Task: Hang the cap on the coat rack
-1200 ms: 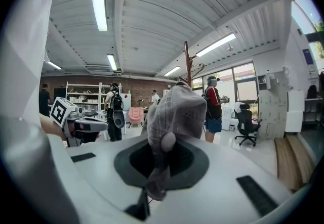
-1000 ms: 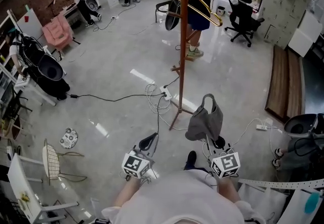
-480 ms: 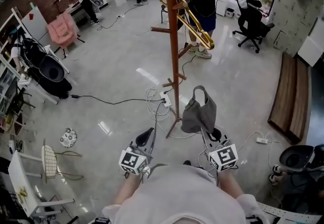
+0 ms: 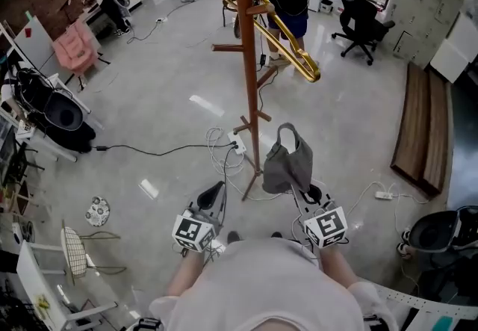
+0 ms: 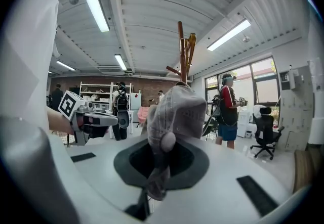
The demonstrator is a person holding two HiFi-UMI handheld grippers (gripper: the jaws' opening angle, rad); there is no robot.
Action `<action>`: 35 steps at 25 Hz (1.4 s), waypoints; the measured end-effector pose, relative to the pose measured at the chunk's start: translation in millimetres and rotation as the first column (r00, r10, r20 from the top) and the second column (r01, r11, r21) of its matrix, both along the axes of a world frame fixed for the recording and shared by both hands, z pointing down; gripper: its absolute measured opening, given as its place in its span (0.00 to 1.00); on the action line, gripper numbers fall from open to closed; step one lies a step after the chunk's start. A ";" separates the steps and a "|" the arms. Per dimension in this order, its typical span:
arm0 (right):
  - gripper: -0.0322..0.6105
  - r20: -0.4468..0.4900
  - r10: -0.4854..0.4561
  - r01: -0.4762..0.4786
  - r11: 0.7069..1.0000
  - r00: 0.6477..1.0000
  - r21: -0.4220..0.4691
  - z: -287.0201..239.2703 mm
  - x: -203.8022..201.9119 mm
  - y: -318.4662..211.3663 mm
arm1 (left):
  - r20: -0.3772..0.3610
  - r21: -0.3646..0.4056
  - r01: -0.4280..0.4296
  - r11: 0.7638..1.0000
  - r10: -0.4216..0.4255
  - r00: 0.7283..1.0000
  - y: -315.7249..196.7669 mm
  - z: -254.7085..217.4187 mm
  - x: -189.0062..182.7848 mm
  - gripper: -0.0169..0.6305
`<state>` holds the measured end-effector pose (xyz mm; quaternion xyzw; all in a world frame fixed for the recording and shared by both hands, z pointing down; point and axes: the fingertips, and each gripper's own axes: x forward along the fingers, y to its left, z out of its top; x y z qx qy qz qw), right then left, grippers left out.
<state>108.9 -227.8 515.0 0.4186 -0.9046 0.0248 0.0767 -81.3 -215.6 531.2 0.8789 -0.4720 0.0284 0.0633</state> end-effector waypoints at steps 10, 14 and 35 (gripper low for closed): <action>0.08 -0.039 0.027 -0.029 0.998 0.999 -0.047 19.6 -14.1 -28.7 | -0.022 -0.014 -0.036 0.999 0.036 0.999 -20.0 2.1 -14.0 0.04; 0.08 -0.069 0.013 -0.017 0.998 0.998 -0.063 35.5 -20.2 -51.0 | -0.024 -0.027 -0.015 1.000 0.015 1.000 -19.0 6.1 -23.0 0.04; 0.08 -0.186 0.037 -0.083 0.966 0.982 -0.244 146.2 -54.2 -141.0 | -0.022 -0.064 0.056 0.996 -0.058 0.998 -13.2 14.7 -60.1 0.04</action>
